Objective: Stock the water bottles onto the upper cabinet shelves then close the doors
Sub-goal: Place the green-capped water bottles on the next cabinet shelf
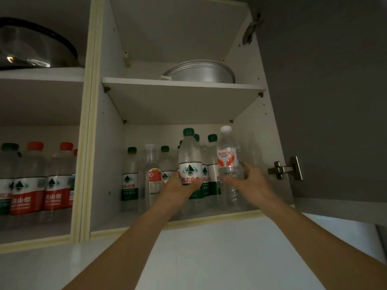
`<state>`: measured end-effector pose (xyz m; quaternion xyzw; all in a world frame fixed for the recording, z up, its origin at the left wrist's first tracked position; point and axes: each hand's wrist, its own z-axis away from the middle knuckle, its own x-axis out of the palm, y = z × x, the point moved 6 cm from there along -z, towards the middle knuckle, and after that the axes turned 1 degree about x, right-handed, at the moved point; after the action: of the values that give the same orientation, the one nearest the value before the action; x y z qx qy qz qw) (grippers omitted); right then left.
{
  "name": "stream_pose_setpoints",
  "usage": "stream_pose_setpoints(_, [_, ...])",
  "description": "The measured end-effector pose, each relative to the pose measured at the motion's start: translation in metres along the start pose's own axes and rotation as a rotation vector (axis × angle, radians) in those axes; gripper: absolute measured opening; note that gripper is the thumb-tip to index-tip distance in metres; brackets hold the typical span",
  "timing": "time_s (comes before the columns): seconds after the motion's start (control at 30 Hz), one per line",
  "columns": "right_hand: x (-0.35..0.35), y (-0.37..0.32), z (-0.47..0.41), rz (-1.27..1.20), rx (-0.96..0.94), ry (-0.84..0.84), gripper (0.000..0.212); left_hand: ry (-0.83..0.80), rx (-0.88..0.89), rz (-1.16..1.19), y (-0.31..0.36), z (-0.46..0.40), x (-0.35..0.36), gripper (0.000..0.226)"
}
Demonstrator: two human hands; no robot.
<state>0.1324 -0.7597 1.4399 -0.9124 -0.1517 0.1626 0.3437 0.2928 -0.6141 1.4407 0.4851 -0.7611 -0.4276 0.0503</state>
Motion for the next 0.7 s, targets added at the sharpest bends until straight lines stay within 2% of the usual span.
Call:
stream_pose_setpoints(0.1, [-0.014, 0.005, 0.001, 0.039, 0.004, 0.059, 0.051, 0.004, 0.002, 0.017, 0.005, -0.003, 0.014, 0.042])
stream_pose_setpoints(0.3, [-0.023, 0.009, 0.005, 0.055, -0.005, 0.084, 0.048, 0.086, 0.021, -0.051, 0.007, -0.009, 0.039, 0.049])
stream_pose_setpoints(0.7, [-0.038, 0.028, 0.011, 0.152, -0.037, 0.198, 0.056, 0.244, 0.040, -0.386, 0.028, -0.003, 0.074, 0.064])
